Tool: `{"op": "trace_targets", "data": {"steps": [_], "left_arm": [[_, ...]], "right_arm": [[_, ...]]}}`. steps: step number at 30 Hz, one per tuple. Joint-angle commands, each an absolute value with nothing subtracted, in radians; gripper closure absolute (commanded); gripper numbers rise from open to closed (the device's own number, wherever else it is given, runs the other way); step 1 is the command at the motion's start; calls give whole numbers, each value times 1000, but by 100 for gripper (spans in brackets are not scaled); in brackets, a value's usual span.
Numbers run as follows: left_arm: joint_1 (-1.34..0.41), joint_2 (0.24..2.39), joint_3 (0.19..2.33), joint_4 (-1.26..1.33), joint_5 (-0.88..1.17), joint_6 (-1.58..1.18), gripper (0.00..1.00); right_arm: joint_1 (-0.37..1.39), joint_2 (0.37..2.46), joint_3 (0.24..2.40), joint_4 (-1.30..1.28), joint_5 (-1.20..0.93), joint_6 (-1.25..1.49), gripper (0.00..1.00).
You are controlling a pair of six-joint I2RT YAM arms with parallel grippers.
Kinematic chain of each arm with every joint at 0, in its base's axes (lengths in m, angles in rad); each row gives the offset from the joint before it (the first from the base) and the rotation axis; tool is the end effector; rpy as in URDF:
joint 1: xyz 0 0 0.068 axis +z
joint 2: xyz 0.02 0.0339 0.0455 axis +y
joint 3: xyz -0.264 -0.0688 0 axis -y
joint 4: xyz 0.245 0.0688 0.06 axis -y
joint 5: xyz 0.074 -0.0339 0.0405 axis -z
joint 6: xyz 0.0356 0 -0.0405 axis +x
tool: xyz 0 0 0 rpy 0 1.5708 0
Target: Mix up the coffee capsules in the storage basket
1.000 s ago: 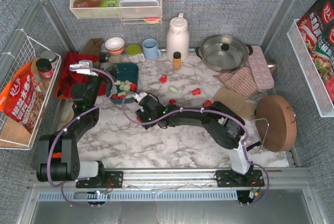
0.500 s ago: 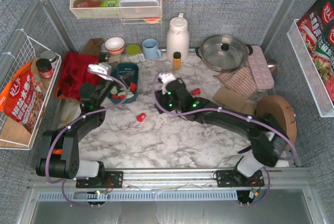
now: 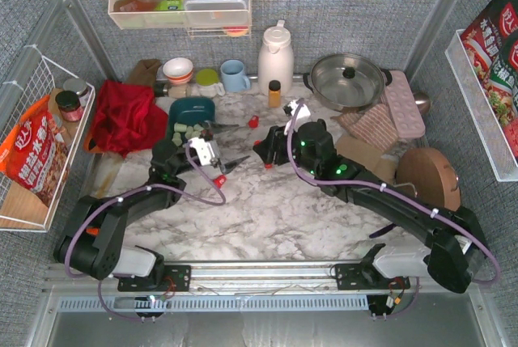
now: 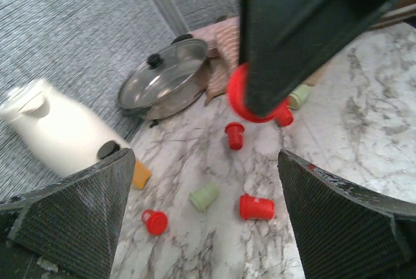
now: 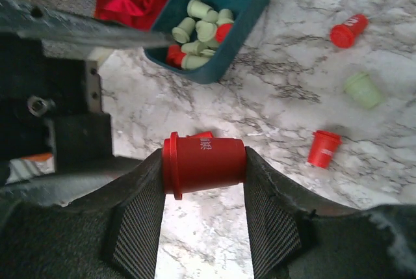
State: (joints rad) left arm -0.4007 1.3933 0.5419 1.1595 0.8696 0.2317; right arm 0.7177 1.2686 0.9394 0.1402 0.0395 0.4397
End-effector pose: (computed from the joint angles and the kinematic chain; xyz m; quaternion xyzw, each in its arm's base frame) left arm 0.2402 -0.1313 0.2580 0.4896 0.4030 -0.3095 0.7085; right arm 0.2271 0.1964 0.3225 -0.0943 0.7648 0.3357 0.5417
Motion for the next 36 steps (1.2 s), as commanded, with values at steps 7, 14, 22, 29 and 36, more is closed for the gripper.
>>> {"op": "trace_targets", "data": {"steps": [7,14,22,29,36], "left_arm": [[-496,1393,534,1095,862,404,16],[-516,1398,538,1098,866,400,28],[-532,1404,535,1125,870,380,52],[-528,1419,525,1157,778,366,68],[-405,1494,535,1191,603,286,70]], "right_arm": [[724,1320,922,324,-116,578,64],[730,1354,920,366,-148,613,64],[732,1373,926,366,-142,613,59],[725,1339,934,254,-47,561,36],[707,1331,1004,-55,247,388,33]]}}
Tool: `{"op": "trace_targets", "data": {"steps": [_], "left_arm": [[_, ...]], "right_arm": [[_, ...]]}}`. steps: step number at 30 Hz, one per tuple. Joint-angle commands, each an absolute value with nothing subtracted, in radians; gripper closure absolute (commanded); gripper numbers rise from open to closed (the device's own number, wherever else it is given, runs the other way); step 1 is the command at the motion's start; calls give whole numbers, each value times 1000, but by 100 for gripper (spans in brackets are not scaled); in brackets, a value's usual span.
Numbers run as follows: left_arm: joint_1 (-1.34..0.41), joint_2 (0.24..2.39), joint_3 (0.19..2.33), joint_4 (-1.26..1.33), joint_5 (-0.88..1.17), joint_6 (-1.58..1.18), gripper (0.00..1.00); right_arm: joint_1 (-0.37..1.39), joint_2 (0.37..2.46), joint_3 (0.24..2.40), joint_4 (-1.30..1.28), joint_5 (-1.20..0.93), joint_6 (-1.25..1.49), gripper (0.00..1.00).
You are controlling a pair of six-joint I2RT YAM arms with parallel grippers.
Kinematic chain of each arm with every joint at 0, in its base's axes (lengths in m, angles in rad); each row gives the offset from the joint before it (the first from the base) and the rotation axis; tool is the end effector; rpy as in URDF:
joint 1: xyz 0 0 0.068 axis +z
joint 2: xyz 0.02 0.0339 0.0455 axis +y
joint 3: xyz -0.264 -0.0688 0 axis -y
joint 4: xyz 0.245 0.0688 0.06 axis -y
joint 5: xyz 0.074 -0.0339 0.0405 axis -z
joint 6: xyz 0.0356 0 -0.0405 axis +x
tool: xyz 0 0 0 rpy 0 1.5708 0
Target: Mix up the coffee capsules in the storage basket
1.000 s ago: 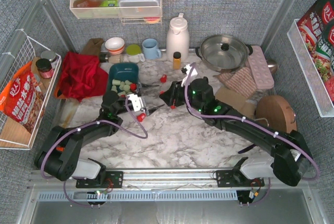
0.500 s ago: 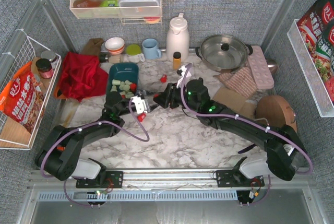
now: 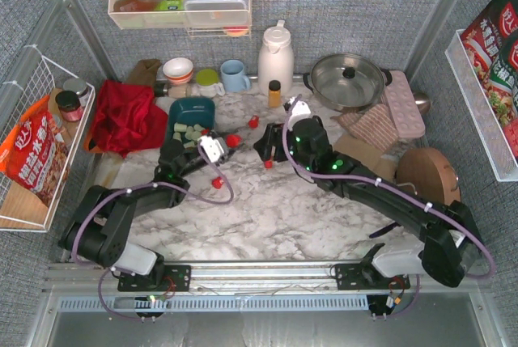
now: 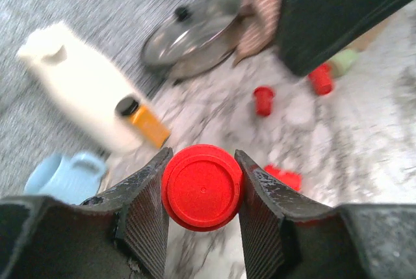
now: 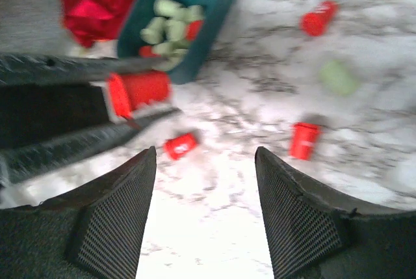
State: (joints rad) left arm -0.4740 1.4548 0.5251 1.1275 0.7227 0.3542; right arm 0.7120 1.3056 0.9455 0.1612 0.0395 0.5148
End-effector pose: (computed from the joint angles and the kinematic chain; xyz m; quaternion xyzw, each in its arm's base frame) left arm 0.2409 -0.1500 0.2350 0.4889 0.4328 -0.2670 0.7088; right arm 0.2346 0.2006 0.3164 -0.0637 0.7711 0.3521 0.5266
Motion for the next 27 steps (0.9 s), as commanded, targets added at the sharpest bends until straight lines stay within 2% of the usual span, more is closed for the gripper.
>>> {"op": "trace_targets", "data": {"steps": [1,5,12,15,17,20,27], "left_arm": [[-373,1514,543,1207,574,259,70],[-255,1587,589,1191,484,187,69],[-130,1666,642,1113,371,90,59],[-79,1701,669,1102,381,28,50],[-47,1715,686,1105,419,-15,40],[-12,1730,707,1100,454,-80,3],[-4,1710,717,1114,507,-142,1]], "right_arm": [[706,1358,1036,-100,270,359,33],[699,1518,1099,-169,283,286,34],[690,1794,1247,-192,289,212,36],[688,1881,1301,-206,298,191,37],[688,1919,1323,-199,292,178,37],[684,1963,1352,-216,289,177,38],[662,2011,1351,-204,256,217,43]]}}
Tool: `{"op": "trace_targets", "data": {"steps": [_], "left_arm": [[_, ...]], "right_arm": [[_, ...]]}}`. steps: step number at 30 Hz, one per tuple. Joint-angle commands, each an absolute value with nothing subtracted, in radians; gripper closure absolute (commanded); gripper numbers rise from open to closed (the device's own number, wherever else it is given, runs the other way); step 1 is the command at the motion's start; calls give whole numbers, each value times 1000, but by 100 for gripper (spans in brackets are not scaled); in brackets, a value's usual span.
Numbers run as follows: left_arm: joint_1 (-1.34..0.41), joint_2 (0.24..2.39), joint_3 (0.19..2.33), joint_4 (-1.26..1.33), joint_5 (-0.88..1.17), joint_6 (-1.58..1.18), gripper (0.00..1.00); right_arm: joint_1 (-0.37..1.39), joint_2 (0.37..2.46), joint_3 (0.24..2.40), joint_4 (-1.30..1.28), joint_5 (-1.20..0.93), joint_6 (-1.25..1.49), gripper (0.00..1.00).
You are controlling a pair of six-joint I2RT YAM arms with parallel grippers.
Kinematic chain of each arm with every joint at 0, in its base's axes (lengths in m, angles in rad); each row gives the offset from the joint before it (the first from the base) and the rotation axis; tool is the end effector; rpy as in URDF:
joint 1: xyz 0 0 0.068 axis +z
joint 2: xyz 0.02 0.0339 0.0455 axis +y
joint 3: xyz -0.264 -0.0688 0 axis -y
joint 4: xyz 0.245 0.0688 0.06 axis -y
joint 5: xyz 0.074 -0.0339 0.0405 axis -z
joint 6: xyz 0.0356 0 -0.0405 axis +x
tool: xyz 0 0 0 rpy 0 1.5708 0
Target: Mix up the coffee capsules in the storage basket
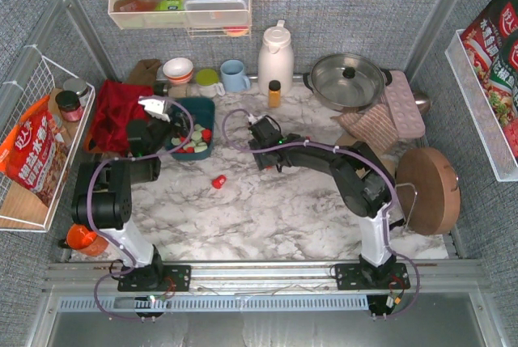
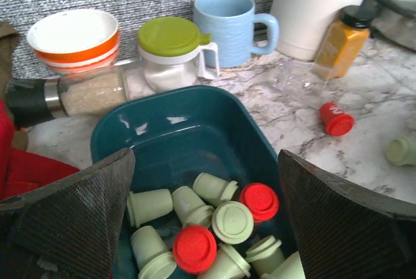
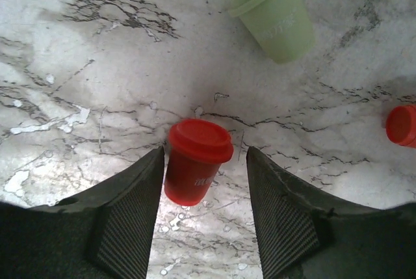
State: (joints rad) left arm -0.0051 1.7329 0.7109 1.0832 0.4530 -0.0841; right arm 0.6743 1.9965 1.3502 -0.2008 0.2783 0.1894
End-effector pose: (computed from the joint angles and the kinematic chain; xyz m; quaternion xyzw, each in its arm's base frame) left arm 0.3473 -0.0174 0.2028 0.1371 0.6736 -0.1854 0.7022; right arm 0.3439 0.2623 0.1732 -0.1747 0.9109 0.0289 0.3727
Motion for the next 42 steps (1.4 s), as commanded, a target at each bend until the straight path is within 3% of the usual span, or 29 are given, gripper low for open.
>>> {"op": "trace_targets", "data": {"steps": [1,5,10,15,23,38,42], "left_arm": [[-5,1698,716,1120,519,-143,1],[-29,1643,699,1147,616,-83,1],[-110,1604,659,1161,806,88,1],[-227,1588,622,1164,948,218,1],[-411,1540,586,1149,945,316,1],[-535,1478,562,1074,767,418,1],[-536,1465,559,1075,750,420,14]], "right_arm": [[659,2014,1344,-197,244,227,46],[636,1994,1297,-165,198,263,71],[626,1884,1229,-134,162,294,79],[624,1700,1152,-96,91,337,80],[626,1449,1032,71,-88,476,79],[684,1416,967,282,-252,619,78],[687,1414,972,268,-235,619,71]]}}
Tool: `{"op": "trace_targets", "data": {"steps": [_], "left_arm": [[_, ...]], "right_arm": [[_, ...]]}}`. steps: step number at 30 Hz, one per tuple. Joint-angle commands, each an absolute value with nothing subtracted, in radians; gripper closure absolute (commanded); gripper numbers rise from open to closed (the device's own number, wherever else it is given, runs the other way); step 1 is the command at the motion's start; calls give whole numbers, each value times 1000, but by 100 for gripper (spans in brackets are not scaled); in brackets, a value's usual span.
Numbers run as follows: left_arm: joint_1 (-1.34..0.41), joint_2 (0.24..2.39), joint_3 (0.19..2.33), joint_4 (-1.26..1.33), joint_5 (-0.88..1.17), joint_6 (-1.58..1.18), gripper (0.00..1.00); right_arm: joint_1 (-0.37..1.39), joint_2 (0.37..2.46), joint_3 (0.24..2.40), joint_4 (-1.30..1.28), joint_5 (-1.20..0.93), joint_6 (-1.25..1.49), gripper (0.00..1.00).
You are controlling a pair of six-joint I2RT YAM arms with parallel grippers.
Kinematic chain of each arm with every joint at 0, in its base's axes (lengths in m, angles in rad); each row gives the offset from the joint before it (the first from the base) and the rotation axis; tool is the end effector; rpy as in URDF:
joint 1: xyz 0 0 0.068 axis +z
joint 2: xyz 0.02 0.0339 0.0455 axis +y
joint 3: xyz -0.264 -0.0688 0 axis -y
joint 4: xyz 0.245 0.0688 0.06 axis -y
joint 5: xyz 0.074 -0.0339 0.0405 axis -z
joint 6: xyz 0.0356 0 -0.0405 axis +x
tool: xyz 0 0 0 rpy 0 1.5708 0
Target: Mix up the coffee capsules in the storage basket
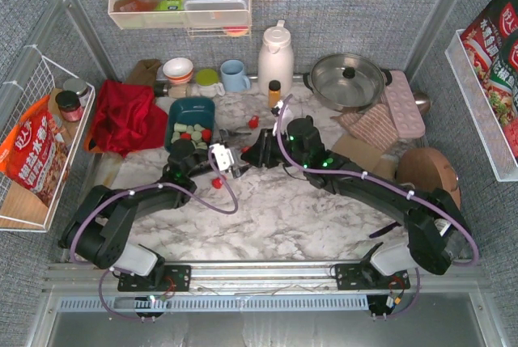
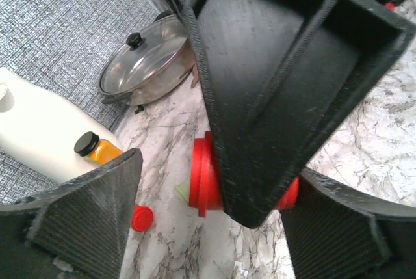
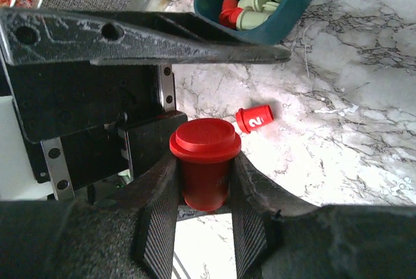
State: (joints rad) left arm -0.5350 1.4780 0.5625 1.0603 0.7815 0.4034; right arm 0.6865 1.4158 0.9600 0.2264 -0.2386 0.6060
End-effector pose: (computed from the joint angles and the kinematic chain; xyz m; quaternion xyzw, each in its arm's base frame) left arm 0.2372 -0.1698 0.2330 0.5304 0.4092 -0.2946 0.6815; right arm 0.2510 0.2166 0.2957 -0.1052 0.7742 0.4461 0.4365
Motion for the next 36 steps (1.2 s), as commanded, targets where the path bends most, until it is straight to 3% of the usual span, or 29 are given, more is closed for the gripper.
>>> {"op": "trace_targets", "data": {"steps": [1,3,6,10,15,21,23,26,28,29,36], "left_arm": [[-536,1461,558,1076,752,422,21],[-536,1458,558,1083,754,421,37],[-537,1454,551,1095,752,423,52],[-523,1453,544,1122,731,404,60],[-449,1479,530,1268,715,277,64],[-273,1576,611,1201,552,146,56],[-216,1608,654,1131,513,112,49],[-148,1645,690,1082,479,67,31],[-104,1673,706,1064,468,12,6],[-83,1688,713,1062,465,-20,2],[-40,1695,719,1084,459,-102,1]], "right_arm": [[688,1414,977,256,-230,615,66],[687,1414,983,232,-218,608,60],[688,1405,986,203,-194,598,51],[684,1386,989,147,-153,573,42],[678,1359,1039,49,-99,526,39],[694,1355,1066,-27,-46,445,38],[722,1391,1086,-35,-47,402,38],[767,1484,1124,-16,-58,337,38],[791,1565,1152,16,-78,296,34],[799,1608,1168,34,-85,281,32],[825,1938,1353,38,-109,214,25]]}}
